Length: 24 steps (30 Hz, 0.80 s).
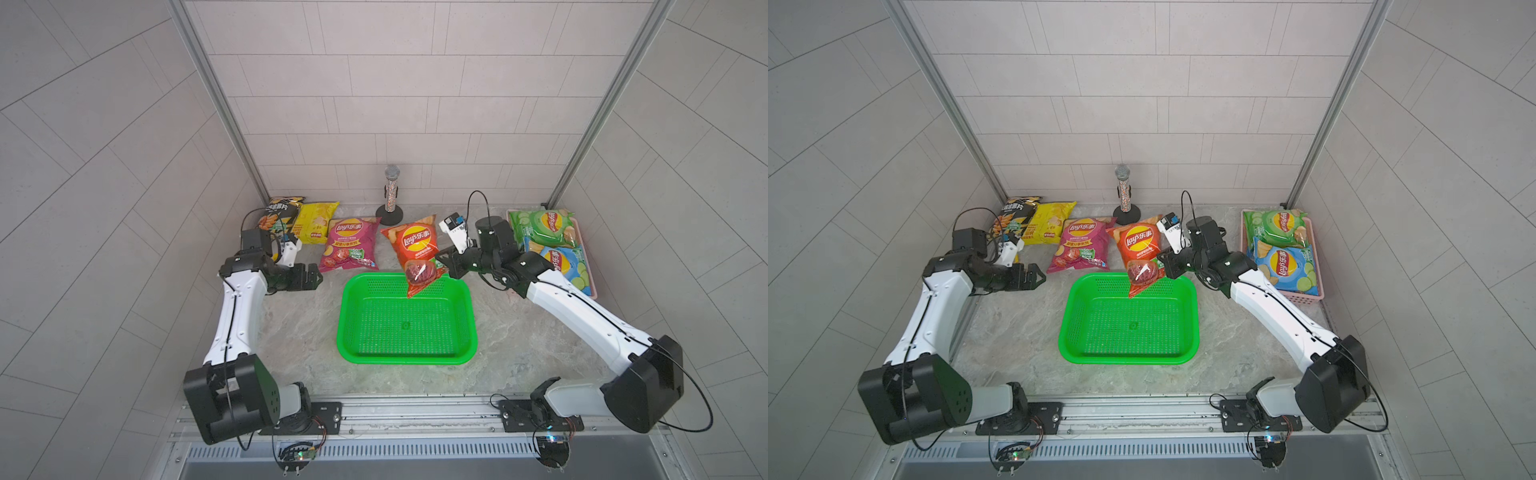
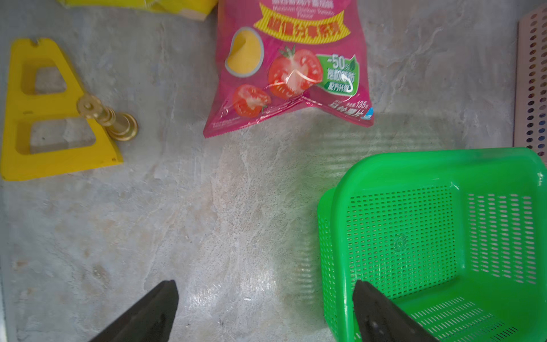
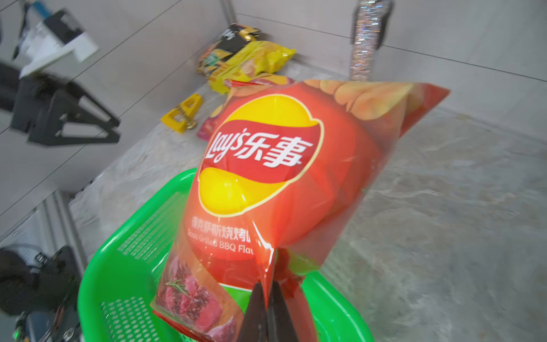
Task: Put the potato chips into the basket
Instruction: Pick up the potato chip from the center of the board.
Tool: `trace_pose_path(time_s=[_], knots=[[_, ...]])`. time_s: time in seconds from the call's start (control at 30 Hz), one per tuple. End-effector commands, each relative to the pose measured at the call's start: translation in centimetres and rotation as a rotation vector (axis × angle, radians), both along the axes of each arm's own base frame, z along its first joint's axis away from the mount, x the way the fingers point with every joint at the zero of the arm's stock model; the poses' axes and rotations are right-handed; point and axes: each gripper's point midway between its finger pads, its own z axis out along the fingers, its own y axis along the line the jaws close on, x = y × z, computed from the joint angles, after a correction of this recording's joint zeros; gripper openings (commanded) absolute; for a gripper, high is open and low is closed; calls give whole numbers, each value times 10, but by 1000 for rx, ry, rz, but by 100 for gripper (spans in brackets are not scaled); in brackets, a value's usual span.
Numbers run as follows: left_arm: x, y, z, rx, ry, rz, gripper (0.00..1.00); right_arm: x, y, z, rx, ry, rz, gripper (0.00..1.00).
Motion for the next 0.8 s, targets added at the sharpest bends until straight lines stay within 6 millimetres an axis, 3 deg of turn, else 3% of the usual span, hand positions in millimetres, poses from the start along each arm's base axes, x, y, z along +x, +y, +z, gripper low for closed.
trace_pose_path(time_s=[0.0,0.13,0.27,0.53,0.77], knots=[[-10,-18,36,-29,-36,-106,100,-26,29,20,12,-208,151,0],[-21,-41,71,-85,-43,-220,100,-47,53,-5,-90,-287,267,0],[-38,-68,94,-138,-41,-350,100,-53,71,-16,-44,-358,335,0],[-74,-110,75,-204,75,-542,92,-67,97,-24,39,-573,473,0],[-73,-110,64,-221,105,-532,92,-80,100,-23,94,-660,527,0]])
